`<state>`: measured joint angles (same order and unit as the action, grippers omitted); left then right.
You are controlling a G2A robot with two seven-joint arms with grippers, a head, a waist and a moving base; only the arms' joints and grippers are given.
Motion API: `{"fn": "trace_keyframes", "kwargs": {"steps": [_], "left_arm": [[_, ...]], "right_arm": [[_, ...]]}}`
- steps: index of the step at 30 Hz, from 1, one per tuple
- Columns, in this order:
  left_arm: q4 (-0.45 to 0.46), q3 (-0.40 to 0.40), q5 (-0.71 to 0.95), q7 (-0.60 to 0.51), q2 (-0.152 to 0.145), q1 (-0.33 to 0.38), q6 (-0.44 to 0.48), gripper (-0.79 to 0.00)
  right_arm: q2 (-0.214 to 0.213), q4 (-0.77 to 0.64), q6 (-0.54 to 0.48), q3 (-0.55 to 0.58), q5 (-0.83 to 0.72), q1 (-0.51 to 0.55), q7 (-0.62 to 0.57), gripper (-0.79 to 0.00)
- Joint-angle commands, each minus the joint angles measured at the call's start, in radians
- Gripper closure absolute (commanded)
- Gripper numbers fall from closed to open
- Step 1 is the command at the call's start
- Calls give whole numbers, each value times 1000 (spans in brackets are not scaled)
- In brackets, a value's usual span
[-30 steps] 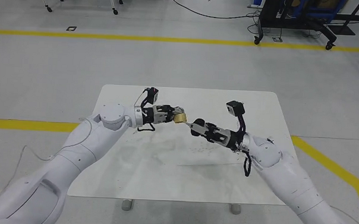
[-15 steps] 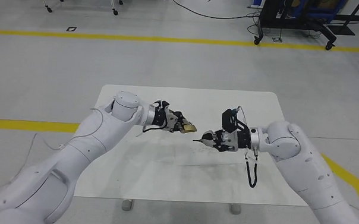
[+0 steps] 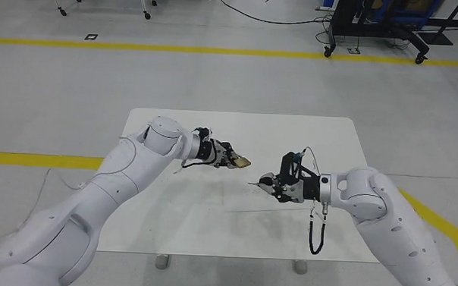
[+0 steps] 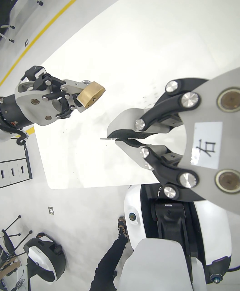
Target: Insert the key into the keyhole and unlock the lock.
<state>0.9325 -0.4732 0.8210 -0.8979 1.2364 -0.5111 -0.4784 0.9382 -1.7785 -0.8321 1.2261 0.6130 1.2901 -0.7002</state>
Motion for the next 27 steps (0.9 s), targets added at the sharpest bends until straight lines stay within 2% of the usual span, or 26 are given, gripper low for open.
{"fn": "trace_keyframes", "kwargs": {"steps": [1, 4, 9, 12, 19, 27], "left_arm": [[-6, -17, 47, -37, 5, -17, 14, 0], [-6, -22, 84, -120, 14, -30, 34, 0], [-47, -1, 58, -215, 34, -16, 13, 0], [-80, 11, 36, -247, 47, -1, 3, 0], [-119, 37, -19, -238, 80, 16, 5, 0], [-148, 40, -56, -240, 103, 22, 13, 0]], "right_arm": [[0, -24, 37, 11, 66, 5, 25, 0], [-3, -137, 144, 27, 272, 54, 57, 0], [-11, -289, 222, 51, 513, 180, 133, 0], [-15, -349, 243, 61, 606, 239, 156, 0], [-20, -436, 301, 64, 765, 331, 159, 0], [-13, -445, 358, 19, 856, 335, 122, 0]]}}
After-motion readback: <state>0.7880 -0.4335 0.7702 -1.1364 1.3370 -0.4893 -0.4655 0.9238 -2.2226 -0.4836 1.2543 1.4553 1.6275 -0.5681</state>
